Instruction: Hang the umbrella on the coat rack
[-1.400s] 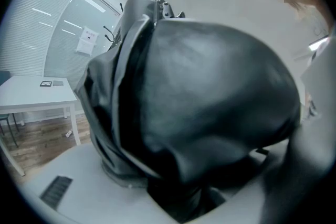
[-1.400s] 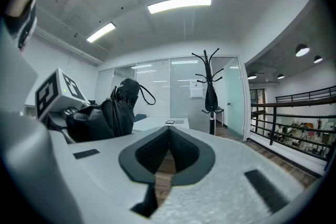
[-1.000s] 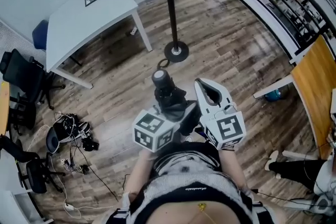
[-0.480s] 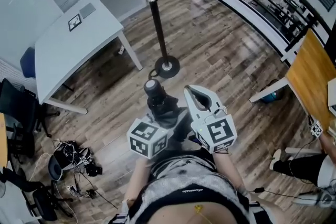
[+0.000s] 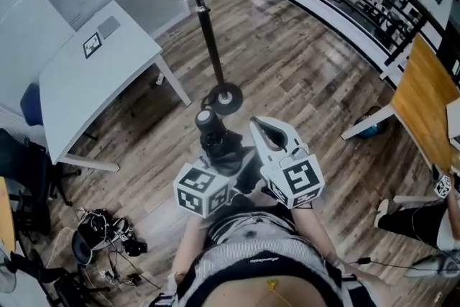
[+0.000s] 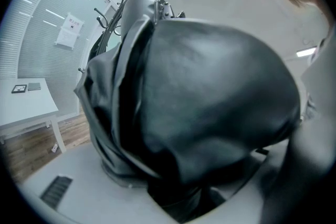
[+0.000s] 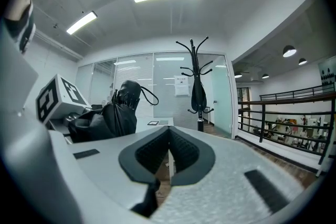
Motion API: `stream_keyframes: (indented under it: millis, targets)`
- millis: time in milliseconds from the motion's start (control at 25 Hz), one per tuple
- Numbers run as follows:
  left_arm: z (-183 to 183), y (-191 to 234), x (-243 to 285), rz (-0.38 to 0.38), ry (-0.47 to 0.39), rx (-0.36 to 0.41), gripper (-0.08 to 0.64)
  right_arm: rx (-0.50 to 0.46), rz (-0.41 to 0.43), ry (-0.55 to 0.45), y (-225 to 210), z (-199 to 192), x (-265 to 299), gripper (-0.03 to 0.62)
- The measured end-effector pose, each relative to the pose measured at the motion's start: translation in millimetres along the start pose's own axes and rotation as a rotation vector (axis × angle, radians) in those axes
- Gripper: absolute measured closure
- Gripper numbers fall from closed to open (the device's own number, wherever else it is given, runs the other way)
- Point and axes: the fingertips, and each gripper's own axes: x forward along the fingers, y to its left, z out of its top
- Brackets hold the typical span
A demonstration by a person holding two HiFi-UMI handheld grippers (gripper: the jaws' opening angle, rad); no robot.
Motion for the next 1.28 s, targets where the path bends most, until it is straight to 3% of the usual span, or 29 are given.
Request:
stream_keyframes:
  millis: [600, 1280]
  targets:
    - [-6.5, 36.0, -27.0, -0.005, 0.019, 0.015, 0.311, 0.000, -0.025, 0.006, 27.6, -0.9, 24.7, 0.589]
    - [-0.6, 72.5, -36.0, 0.070, 0.013, 0.014, 0.311, -0.030, 0.080, 0.004, 43.3, 7.6, 69.0, 0.589]
